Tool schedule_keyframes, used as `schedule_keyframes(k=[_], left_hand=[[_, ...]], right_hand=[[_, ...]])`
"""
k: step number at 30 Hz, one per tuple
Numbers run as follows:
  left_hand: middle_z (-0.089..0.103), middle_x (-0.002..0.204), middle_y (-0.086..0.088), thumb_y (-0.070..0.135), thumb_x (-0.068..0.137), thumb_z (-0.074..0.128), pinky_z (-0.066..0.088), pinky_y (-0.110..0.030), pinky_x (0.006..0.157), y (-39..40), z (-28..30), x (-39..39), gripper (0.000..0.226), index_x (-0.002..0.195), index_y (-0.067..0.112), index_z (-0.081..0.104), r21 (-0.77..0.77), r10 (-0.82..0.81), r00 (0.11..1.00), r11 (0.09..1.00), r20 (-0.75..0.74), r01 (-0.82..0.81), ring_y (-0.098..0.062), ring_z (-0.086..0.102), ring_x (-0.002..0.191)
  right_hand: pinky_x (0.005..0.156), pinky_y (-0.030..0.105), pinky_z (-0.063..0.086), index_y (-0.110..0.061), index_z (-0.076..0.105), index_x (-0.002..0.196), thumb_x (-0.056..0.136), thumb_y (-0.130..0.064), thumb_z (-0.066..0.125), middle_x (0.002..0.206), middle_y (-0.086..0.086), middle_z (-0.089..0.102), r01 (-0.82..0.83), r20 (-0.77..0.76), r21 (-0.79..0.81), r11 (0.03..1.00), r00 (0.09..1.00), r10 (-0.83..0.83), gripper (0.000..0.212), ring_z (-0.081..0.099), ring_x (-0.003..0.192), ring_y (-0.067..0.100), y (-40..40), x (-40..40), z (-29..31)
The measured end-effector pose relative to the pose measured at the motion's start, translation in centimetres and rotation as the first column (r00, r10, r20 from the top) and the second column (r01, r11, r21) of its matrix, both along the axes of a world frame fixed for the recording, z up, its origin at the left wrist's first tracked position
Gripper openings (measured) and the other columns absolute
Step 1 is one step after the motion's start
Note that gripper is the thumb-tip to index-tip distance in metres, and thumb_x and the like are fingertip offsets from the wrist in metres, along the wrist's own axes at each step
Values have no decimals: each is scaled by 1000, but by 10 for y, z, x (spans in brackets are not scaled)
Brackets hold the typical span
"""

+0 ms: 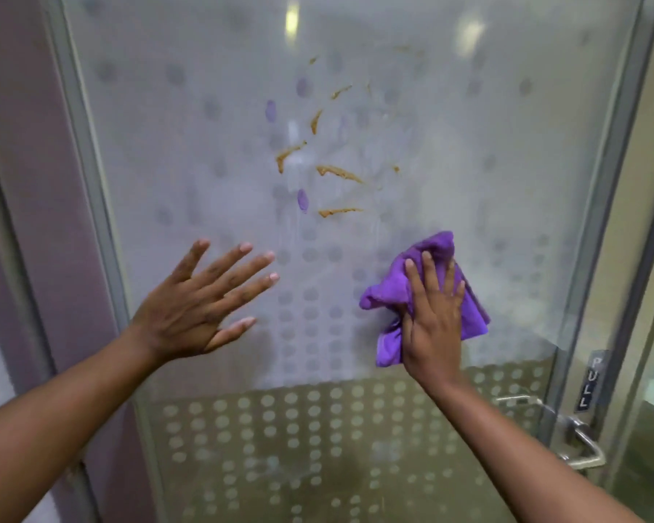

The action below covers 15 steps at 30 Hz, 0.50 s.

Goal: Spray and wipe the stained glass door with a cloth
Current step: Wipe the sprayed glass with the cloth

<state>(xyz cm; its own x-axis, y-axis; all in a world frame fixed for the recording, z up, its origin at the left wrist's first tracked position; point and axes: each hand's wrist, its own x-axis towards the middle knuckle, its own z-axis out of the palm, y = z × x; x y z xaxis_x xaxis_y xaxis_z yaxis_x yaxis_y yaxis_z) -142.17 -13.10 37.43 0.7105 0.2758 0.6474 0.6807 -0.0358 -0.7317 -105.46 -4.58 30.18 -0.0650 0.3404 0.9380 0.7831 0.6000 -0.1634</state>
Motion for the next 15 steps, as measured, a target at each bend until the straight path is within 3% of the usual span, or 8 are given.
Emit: schedule_keyframes(k=[4, 7, 11, 15], left_hand=[[1, 181, -3, 55, 111, 31, -9, -55, 132, -3, 66, -13, 73, 172, 21, 10, 133, -29, 903, 991, 428, -31, -27, -1, 168], [-2, 180, -6, 53, 110, 33, -13, -50, 132, 2, 93, -13, 75, 172, 18, 8, 144, -43, 811, 988, 584, -52, -27, -6, 167], [0, 180, -5, 53, 109, 32, -13, -48, 133, 12, 81, -14, 77, 171, 14, 11, 158, -45, 801, 985, 597, -63, -22, -9, 166], [0, 180, -3, 54, 109, 29, -9, -50, 134, 17, 85, -20, 78, 171, 10, 12, 199, -83, 808, 979, 583, -43, -22, -7, 167]], right_hand=[[128, 64, 7, -16, 31, 164, 92, -10, 51, 174, 9, 21, 113, -241, 48, 992, 966, -98, 75, 13, 160, 44, 15, 4, 114], [129, 61, 5, -18, 27, 166, 94, -10, 50, 175, 5, 19, 146, -318, 84, 986, 941, -112, 76, 11, 161, 41, 19, -10, 158], [131, 53, 2, -18, 26, 166, 96, -10, 50, 175, 3, 19, 127, -306, 137, 982, 949, -80, 74, 13, 163, 31, 17, -30, 133], [131, 51, -1, -21, 28, 165, 95, -15, 51, 176, -4, 14, -9, -135, 146, 989, 990, 29, 74, 11, 163, 30, 4, -50, 58]])
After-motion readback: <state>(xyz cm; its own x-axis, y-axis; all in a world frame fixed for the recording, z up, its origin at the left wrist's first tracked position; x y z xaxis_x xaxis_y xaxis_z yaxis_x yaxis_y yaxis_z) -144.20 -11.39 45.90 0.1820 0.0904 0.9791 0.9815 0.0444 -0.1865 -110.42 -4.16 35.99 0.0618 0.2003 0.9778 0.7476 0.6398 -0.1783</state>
